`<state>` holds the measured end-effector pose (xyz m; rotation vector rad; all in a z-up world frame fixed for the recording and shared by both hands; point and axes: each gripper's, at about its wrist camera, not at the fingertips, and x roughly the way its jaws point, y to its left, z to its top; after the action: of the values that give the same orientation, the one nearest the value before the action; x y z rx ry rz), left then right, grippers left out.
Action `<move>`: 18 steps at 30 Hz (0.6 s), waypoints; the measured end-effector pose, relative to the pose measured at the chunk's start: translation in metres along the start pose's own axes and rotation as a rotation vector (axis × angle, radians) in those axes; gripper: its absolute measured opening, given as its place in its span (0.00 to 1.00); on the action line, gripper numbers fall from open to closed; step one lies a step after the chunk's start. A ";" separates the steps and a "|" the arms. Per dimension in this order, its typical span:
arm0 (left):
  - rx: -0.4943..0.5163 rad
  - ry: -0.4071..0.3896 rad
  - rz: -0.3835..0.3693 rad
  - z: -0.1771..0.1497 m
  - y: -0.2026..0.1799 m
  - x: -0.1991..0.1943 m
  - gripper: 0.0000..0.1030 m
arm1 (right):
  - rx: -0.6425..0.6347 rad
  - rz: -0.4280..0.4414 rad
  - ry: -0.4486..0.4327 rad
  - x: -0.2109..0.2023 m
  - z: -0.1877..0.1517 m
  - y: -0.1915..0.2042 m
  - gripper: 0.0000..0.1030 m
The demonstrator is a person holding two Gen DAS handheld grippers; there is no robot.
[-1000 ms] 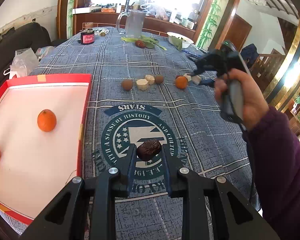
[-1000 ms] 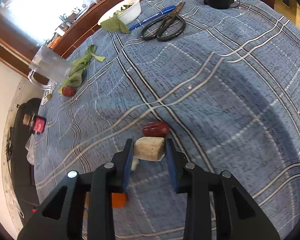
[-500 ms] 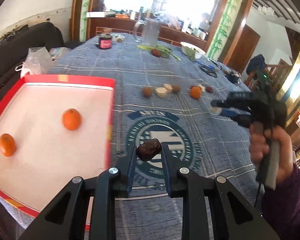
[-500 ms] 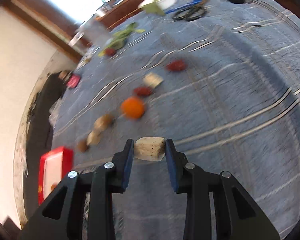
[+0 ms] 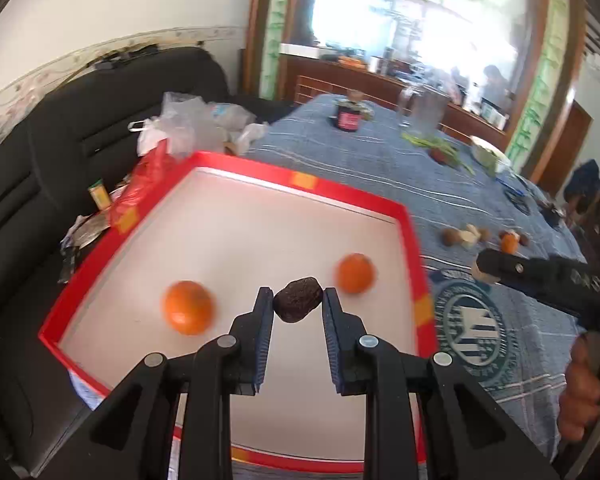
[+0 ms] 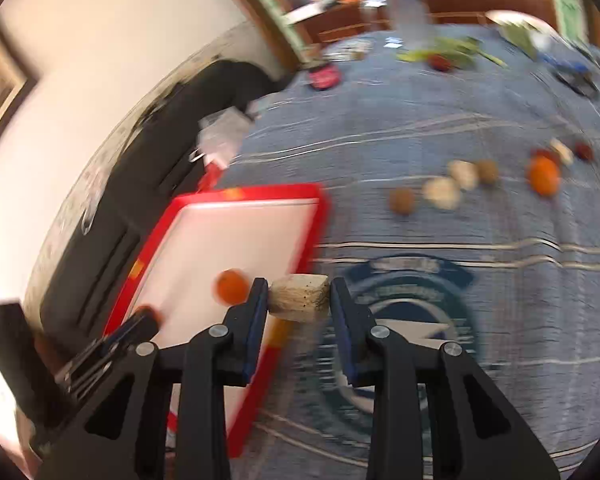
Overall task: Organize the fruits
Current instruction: 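Carry the date and cube over the tray and open the left tool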
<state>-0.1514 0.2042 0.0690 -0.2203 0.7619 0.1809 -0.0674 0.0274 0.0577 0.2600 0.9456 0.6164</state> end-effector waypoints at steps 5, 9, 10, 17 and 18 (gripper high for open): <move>-0.005 0.004 0.040 -0.003 0.013 0.001 0.23 | -0.119 0.035 0.064 0.018 -0.024 0.041 0.33; 0.001 0.001 0.085 -0.007 0.023 0.001 0.23 | -0.158 0.046 0.114 0.033 -0.039 0.056 0.33; 0.004 -0.001 0.089 -0.007 0.025 0.000 0.23 | -0.156 0.046 0.126 0.038 -0.040 0.058 0.33; 0.015 -0.009 0.123 -0.009 0.029 -0.001 0.23 | -0.152 0.025 0.153 0.048 -0.052 0.058 0.33; 0.015 -0.010 0.124 -0.010 0.029 -0.001 0.23 | -0.152 0.019 0.153 0.050 -0.054 0.059 0.33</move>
<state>-0.1655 0.2295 0.0589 -0.1574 0.7675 0.2933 -0.1121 0.1012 0.0210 0.0873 1.0387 0.7298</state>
